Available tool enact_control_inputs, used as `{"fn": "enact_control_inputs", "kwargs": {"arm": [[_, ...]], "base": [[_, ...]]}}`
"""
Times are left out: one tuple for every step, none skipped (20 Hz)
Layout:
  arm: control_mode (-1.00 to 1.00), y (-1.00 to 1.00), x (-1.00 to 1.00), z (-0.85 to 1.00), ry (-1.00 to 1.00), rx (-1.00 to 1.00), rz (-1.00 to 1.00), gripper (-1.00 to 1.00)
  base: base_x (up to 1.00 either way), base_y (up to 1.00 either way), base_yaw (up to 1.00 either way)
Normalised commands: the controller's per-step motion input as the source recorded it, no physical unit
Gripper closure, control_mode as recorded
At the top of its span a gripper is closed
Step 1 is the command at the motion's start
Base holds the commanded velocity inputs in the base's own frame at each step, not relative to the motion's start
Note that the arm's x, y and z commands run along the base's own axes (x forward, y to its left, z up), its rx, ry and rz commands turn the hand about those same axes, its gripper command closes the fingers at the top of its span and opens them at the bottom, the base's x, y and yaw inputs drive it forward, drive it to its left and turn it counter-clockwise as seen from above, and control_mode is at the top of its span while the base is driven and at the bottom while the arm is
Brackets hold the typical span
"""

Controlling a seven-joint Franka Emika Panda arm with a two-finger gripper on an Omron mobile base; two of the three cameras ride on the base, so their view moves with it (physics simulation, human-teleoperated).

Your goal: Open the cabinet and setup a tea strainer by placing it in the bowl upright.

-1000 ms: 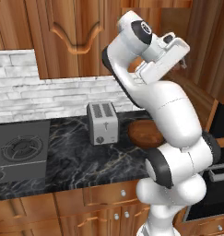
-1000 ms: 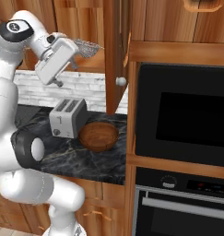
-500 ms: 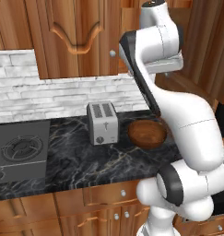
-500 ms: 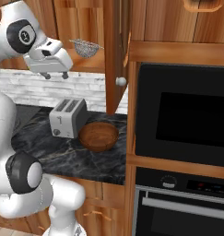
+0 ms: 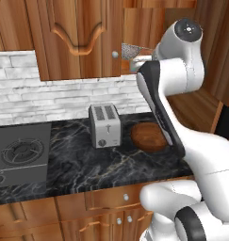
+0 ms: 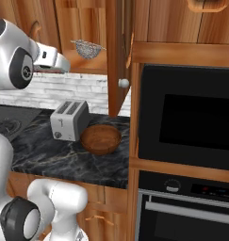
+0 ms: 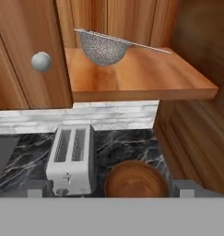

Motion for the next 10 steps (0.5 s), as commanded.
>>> {"fn": "enact_control_inputs", "kwargs": {"arm": [[-1.00,0.10,0.13,0.68,-0.39,0.00,0.22,-1.00],[-1.00,0.19,0.06,0.64,-0.28,-0.01,0.22,-1.00],[-1.00,0.30,0.09,0.51,-0.19,-0.04,0.23,-1.00],[-1.00,0.21,0.10,0.48,-0.21,-0.05,0.23,-1.00],[-1.00,0.34,0.21,0.39,-0.09,-0.02,0.19,-1.00],[-1.00,0.55,0.41,0.14,0.00,0.00,0.11,-1.00],[-1.00,0.76,0.41,0.00,0.00,0.03,0.05,-1.00],[-1.00,0.56,0.51,0.00,0.07,0.01,-0.01,-1.00],[-1.00,0.48,0.58,0.06,0.02,0.01,0.00,-1.00],[-1.00,0.47,0.42,0.00,0.05,0.03,-0.02,-1.00]], "base": [[0.00,0.00,0.00],[0.00,0.00,0.00],[0.00,0.00,0.00],[0.00,0.00,0.00],[0.00,0.00,0.00],[0.00,0.00,0.00],[0.00,0.00,0.00],[0.00,0.00,0.00],[0.00,0.00,0.00],[0.00,0.00,0.00]]}}
